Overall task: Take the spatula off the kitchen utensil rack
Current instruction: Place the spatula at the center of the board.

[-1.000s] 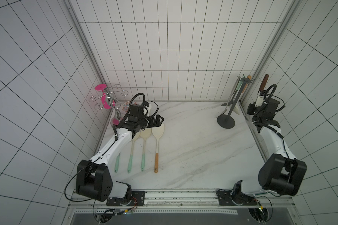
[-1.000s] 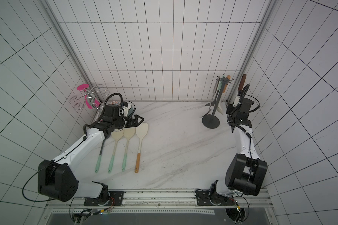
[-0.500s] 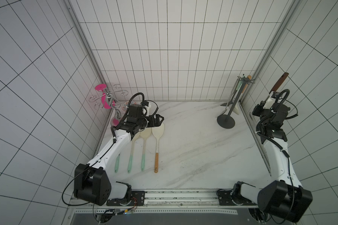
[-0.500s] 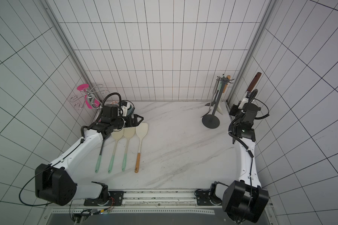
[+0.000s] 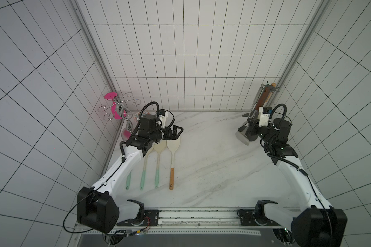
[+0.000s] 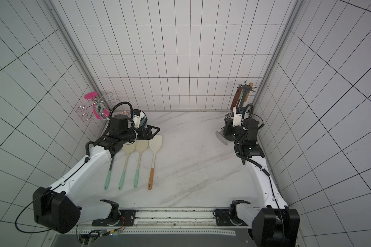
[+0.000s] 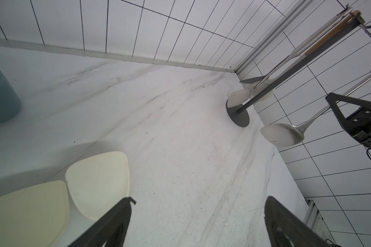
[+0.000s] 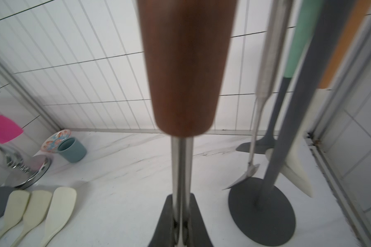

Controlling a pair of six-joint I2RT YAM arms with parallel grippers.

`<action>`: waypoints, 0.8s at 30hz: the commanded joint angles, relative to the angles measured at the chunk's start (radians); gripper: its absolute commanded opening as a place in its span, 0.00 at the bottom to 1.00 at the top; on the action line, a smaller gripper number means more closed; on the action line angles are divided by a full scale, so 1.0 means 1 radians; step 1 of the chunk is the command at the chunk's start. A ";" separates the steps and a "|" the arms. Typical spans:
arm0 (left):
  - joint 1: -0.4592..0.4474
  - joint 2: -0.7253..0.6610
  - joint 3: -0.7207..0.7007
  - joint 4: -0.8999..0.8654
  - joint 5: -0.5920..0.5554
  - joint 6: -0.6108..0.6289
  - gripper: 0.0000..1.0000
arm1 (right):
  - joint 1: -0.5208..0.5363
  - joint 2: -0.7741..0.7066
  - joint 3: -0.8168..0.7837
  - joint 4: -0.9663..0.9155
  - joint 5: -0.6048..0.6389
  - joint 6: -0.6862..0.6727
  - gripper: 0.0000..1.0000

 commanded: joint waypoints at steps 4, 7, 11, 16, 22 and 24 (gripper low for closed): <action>-0.012 -0.037 -0.025 0.077 0.063 0.006 0.98 | 0.180 0.090 0.058 -0.070 0.004 -0.237 0.00; -0.018 -0.042 -0.030 0.098 0.093 0.005 0.98 | 0.271 0.120 0.064 -0.074 0.125 -0.333 0.00; -0.024 -0.046 -0.037 0.127 0.135 0.002 0.98 | 0.355 0.150 0.067 -0.061 0.228 -0.428 0.00; -0.023 -0.054 -0.038 0.139 0.155 0.006 0.98 | 0.450 0.172 0.044 0.018 0.327 -0.570 0.00; -0.023 -0.049 -0.038 0.136 0.153 0.006 0.98 | 0.485 0.265 0.057 0.024 0.353 -0.805 0.00; -0.023 -0.051 -0.038 0.133 0.150 0.008 0.98 | 0.485 0.267 -0.006 0.144 0.352 -0.912 0.00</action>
